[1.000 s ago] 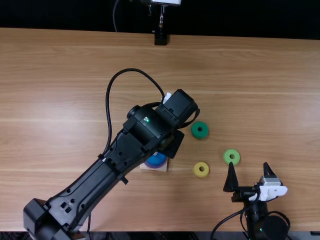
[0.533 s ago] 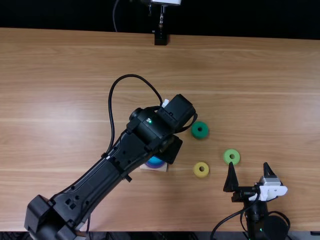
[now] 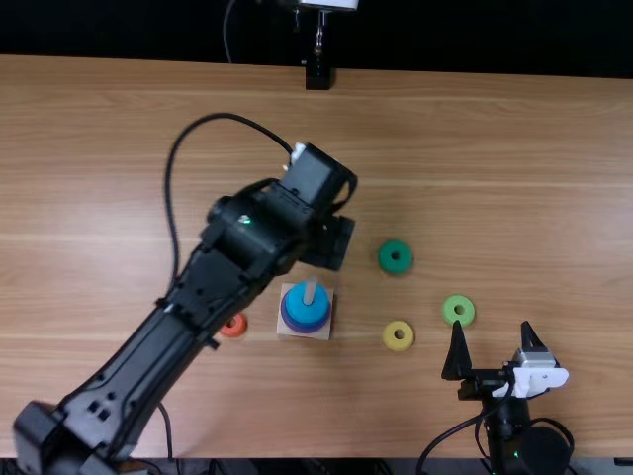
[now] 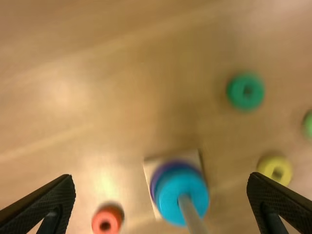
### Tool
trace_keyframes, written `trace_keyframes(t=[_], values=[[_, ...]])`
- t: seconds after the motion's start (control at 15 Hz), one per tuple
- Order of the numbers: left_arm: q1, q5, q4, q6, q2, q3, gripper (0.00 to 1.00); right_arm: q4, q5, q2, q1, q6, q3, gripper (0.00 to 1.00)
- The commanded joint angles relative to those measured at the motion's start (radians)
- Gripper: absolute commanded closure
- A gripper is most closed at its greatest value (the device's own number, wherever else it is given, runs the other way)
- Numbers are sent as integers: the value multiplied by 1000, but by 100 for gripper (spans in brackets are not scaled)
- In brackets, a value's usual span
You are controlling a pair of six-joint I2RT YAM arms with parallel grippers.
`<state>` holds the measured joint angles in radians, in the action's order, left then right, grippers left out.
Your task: Build the Hanoi tower: stack the rings onto the peg from bottom to top in this color order: purple, dark blue, light blue, dark green, light green, yellow, orange.
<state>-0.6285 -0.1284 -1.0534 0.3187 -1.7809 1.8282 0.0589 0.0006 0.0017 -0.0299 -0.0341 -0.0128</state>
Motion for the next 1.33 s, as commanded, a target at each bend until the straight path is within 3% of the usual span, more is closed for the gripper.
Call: trace_keyframes(t=[0.0,0.2,0.47,0.53,0.67,0.87,1.07,1.13,1.27], values=[[32,-19,50,2,106,49,0,19,-2,-2,7,-3,10,0],[165,-23,100,2,275,-6,0,19,-2,-2,7,-3,10,0],[401,-6,242,7,618,-405,0,19,-2,-2,7,-3,8,0],[429,1,334,5,715,-557,0,19,-2,-2,7,-3,10,0],[457,84,623,5,919,-842,0,19,-2,-2,7,-3,10,0],[513,88,864,3,1207,-1268,0,19,-2,-2,7,-3,10,0],[535,101,886,-11,1505,-1557,0,19,-2,-2,7,-3,10,0],[538,106,886,-67,1569,-1615,0,19,-2,-2,7,-3,10,0],[540,114,888,-247,1661,-1707,0,19,-2,-2,7,-3,10,0]])
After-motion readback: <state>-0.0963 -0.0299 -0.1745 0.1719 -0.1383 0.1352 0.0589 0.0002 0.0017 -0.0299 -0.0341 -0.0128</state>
